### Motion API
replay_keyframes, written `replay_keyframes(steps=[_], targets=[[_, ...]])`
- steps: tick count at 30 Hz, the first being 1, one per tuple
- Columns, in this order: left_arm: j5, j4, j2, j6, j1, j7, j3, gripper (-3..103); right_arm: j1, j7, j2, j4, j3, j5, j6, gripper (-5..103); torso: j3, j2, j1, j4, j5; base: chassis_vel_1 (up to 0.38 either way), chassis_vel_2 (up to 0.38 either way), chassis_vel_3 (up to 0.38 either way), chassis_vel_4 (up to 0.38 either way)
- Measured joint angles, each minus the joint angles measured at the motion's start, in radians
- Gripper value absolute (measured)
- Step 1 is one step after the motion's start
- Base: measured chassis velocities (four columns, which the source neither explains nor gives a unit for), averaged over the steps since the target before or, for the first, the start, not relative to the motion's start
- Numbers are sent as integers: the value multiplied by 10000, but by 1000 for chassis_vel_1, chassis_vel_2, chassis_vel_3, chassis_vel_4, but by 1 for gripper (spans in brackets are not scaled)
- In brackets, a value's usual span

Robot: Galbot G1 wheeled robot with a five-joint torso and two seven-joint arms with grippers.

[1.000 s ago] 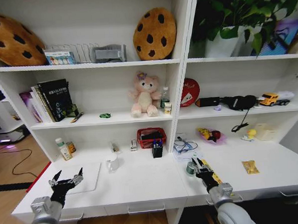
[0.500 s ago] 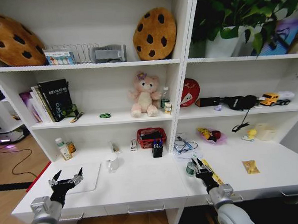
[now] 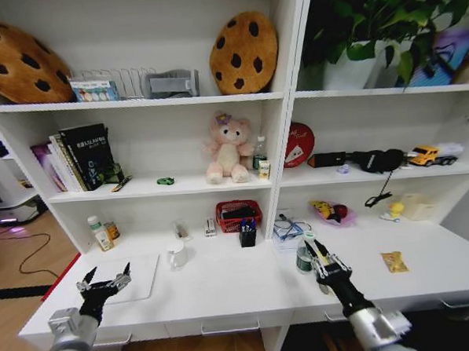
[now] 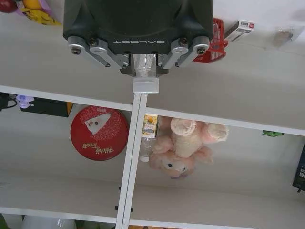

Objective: Organize the objects on the table.

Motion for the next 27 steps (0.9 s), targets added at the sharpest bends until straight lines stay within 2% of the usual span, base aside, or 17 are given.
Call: replay_keyframes(steps=[2, 10, 11, 13, 14, 16, 17, 18, 19, 21, 23, 24, 27], targets=[[0, 0, 0, 0, 0, 1, 0, 100, -563, 59, 423, -18, -25, -418, 320, 22, 0, 0, 0, 2, 3, 0, 0, 0, 0], [0, 0, 1, 0, 0, 0, 0, 100, -2056, 441, 1237, -587, -367, -1146, 1269, 22, 0, 0, 0, 2, 3, 0, 0, 0, 0], [0, 0, 1, 0, 0, 0, 0, 100, -2056, 441, 1237, -587, -367, -1146, 1269, 22, 0, 0, 0, 2, 3, 0, 0, 0, 0], [0, 1, 1, 0, 0, 0, 0, 100, -2691, 650, 1247, -1114, -534, -1518, 1978, 22, 0, 0, 0, 2, 3, 0, 0, 0, 0], [0, 1, 1, 0, 0, 0, 0, 100, -2691, 650, 1247, -1114, -534, -1518, 1978, 22, 0, 0, 0, 2, 3, 0, 0, 0, 0], [0, 0, 0, 0, 0, 0, 0, 100, -3239, 794, 1127, -1727, -680, -1852, 2727, 22, 1, 0, 1, 5, 2, 0, 0, 0, 0], [0, 0, 0, 0, 0, 0, 0, 100, -3239, 794, 1127, -1727, -680, -1852, 2727, 22, 1, 0, 1, 5, 2, 0, 0, 0, 0], [0, 0, 0, 0, 0, 0, 0, 100, -3565, 835, 1151, -2338, -730, -2115, 3248, 22, 1, 0, 0, 3, 4, 0, 0, 0, 0], [0, 0, 1, 0, 0, 1, -1, 100, -3708, 858, 1151, -2715, -761, -2200, 3471, 22, 1, 0, 0, 1, 3, 0, 0, 0, 0], [0, 0, 1, 0, 0, 3, 0, 100, -3771, 878, 1148, -2957, -781, -2223, 3570, 22, 1, 0, 0, 1, 2, 0, 0, 0, 0], [0, 0, 0, 0, 0, 0, 0, 100, -3852, 935, 1211, -4091, -840, -2230, 3858, 22, 0, 0, 0, 2, 4, 0, 0, 0, 0], [0, 0, 0, 0, 0, 0, 0, 100, -3852, 935, 1211, -4091, -840, -2230, 3858, 22, 0, 0, 0, 2, 4, 0, 0, 0, 0], [0, 0, 0, -1, 0, 1, 0, 100, -3317, 1013, 1304, -5670, -894, -2027, 3987, 22, 1, 0, 0, 2, 4, 0, 0, 0, 0]])
